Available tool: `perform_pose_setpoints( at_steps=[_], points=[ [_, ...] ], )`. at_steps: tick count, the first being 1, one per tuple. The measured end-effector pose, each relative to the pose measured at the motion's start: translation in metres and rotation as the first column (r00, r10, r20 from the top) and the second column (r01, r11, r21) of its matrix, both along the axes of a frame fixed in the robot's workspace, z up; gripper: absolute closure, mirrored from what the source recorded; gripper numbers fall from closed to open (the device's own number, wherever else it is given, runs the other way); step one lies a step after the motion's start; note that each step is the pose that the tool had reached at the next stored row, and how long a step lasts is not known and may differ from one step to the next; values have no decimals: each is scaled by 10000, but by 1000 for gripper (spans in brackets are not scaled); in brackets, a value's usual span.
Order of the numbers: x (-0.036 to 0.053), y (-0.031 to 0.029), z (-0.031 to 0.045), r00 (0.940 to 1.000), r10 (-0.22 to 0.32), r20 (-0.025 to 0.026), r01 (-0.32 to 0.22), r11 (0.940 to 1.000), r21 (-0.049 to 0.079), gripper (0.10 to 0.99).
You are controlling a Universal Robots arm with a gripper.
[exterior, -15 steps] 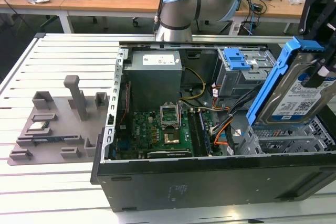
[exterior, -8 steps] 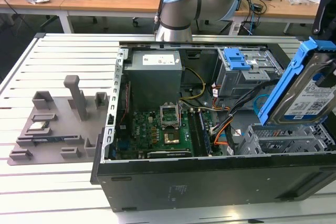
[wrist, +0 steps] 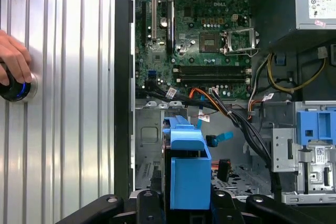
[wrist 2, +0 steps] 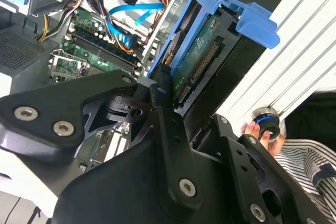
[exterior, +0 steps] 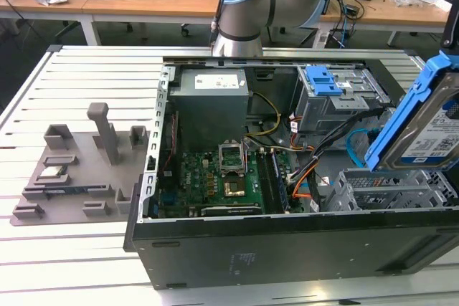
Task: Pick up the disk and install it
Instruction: 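Pick up the disk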
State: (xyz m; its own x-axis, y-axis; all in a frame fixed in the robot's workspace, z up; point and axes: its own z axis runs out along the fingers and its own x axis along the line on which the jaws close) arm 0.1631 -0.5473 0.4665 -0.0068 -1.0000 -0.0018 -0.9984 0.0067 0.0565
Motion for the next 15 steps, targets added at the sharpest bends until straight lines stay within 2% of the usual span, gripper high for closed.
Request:
perform_pose_setpoints(
  at_steps=[3,8,12,15],
  points=[
    [65,-1,0,10000,0,-1,0,10000,0,725],
    [121,0,-2,10000,-1,-3,1,10000,1,725],
    [121,-1,-2,10000,1,-2,-1,10000,2,725],
    [62,-1,-5,10000,1,-2,-1,10000,1,725]
  ],
)
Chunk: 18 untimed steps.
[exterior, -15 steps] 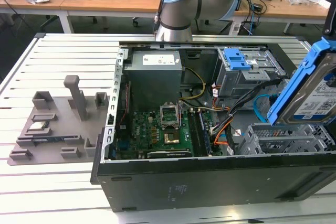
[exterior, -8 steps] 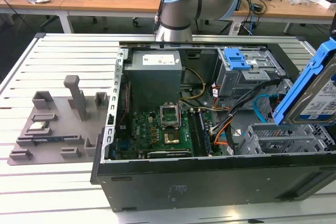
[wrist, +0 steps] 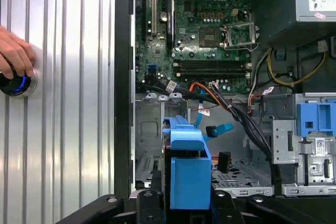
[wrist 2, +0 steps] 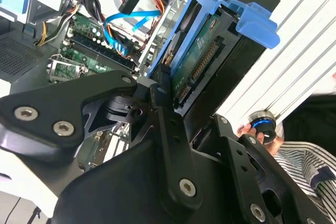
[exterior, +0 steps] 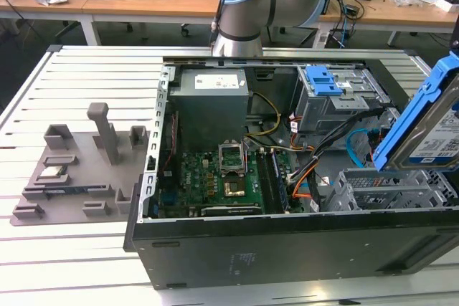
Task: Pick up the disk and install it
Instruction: 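Pick up the disk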
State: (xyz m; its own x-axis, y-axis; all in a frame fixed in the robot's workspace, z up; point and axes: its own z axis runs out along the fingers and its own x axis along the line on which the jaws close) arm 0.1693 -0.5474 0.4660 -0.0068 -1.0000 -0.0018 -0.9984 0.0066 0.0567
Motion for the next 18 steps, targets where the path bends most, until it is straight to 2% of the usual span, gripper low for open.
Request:
perform_pose_setpoints(
  at_steps=[4,10,18],
  points=[
    [-75,-1,-4,10000,-1,0,1,10000,2,725],
    [-80,-1,-11,10000,0,0,0,10000,0,725],
    [-91,-20,-66,10000,-1,0,1,10000,-1,725]
  ],
)
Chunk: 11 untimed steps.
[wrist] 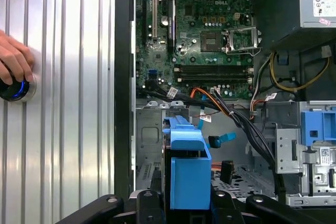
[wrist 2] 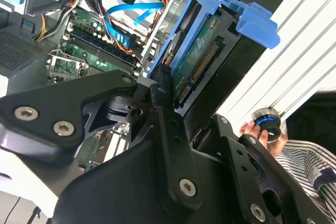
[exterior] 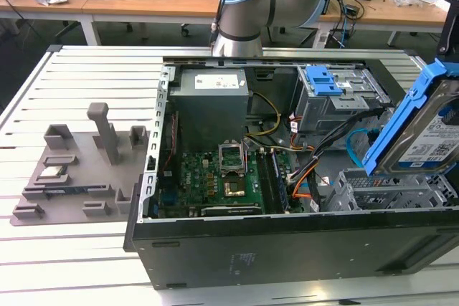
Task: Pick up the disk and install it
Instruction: 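Pick up the disk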
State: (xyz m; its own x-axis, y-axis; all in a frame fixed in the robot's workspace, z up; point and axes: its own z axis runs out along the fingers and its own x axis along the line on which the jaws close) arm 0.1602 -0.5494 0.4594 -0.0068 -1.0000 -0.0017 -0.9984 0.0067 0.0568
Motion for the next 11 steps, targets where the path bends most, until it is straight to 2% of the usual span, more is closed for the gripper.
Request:
perform_pose_setpoints(
  at_steps=[11],
  points=[
    [-6,-1,-4,10000,0,0,0,10000,1,725]
  ],
)
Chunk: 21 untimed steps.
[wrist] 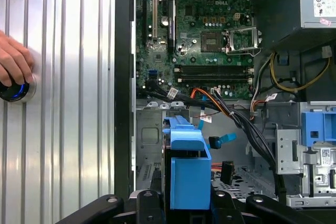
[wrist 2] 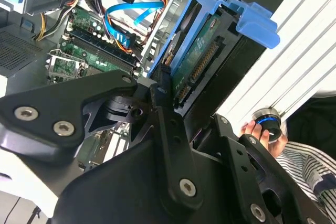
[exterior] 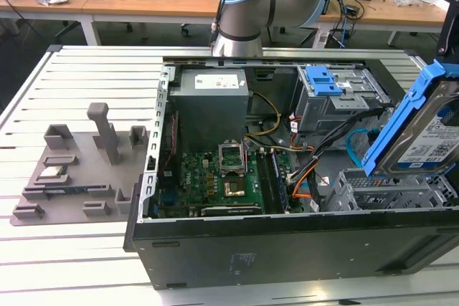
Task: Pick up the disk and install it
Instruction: 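Pick up the disk, then insert the disk into the insertion slot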
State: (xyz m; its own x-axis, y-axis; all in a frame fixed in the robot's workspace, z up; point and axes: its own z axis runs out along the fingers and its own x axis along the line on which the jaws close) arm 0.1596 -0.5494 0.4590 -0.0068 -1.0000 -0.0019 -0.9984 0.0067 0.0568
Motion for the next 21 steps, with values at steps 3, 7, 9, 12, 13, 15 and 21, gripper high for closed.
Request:
perform_pose_setpoints(
  at_steps=[3,7,9,12,13,15,21],
  points=[
    [-1,0,0,10000,0,0,0,10000,0,725],
    [-27,0,-52,10000,2,0,-2,10000,-1,725],
    [-45,-1,-90,10000,-1,-1,1,10000,0,725],
    [-66,-1,-140,10000,0,0,0,10000,0,725],
    [-70,18,-163,10000,-5,0,5,10000,-1,725],
    [-100,51,-206,10000,-15,0,15,10000,0,725],
    [-106,52,-349,10000,-81,0,81,10000,-1,725]
  ],
)
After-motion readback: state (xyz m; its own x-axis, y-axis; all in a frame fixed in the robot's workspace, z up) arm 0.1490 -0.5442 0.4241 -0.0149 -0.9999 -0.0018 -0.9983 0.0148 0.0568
